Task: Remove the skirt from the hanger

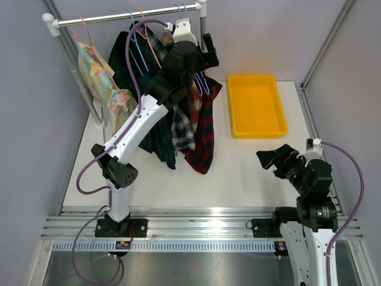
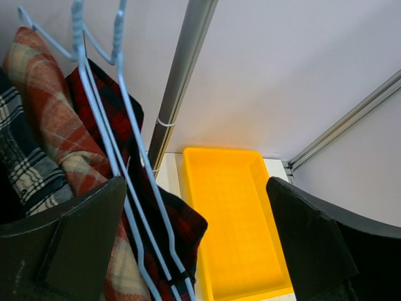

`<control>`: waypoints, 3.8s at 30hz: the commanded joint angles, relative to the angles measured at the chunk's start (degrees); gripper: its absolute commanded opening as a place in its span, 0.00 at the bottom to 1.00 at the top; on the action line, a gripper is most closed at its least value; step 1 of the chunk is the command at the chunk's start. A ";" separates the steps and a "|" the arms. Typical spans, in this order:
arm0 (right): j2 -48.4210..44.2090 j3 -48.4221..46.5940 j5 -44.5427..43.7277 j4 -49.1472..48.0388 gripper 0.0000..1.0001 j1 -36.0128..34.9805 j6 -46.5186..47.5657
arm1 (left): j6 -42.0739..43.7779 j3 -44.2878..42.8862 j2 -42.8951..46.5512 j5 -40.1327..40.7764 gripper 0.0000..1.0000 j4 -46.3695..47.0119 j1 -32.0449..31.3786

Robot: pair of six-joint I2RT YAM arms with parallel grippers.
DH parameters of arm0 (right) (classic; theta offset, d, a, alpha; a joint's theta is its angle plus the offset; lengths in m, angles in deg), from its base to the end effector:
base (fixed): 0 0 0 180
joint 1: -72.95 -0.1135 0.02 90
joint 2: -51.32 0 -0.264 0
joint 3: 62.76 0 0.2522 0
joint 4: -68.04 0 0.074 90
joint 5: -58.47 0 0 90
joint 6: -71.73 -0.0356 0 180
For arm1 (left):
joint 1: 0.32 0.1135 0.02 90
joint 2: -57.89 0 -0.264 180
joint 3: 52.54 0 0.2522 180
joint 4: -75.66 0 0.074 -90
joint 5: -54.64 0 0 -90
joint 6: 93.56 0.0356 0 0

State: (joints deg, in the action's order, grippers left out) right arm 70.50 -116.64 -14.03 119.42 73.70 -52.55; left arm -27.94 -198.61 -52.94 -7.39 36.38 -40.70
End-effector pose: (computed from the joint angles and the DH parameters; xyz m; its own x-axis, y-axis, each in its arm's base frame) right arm 0.0815 0.0096 0.3128 -0.3923 0.5424 -0.7429 -0.0660 0.7890 0.6109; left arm 0.3346 -0.2626 0.4983 -0.1380 -0.3613 -0.9222 0.1744 0.9077 -0.3817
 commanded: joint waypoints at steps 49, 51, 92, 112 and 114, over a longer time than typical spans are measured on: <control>0.33 0.30 0.35 -2.03 0.99 -0.40 0.80 | -5.33 -9.46 -9.07 -8.02 0.00 3.02 8.83; 0.42 0.13 0.17 -2.03 0.99 -0.40 0.88 | -4.54 -9.46 -7.57 -7.40 0.00 2.84 8.65; 3.67 -7.26 0.26 -0.80 0.99 -0.49 3.70 | -2.51 -5.95 -8.44 -16.71 0.14 -2.87 8.04; 2.97 -6.38 0.43 -1.15 1.00 -0.49 3.96 | 1.09 -7.61 -7.56 -15.05 0.26 -3.22 7.86; 2.97 -6.20 0.52 -1.24 0.99 -0.40 3.96 | 1.61 -7.70 -7.39 -14.35 0.04 -3.31 7.42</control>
State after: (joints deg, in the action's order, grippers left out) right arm 73.93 -122.22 -13.94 119.21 73.68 -49.53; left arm -27.94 -203.59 -61.16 -22.73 31.81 -32.90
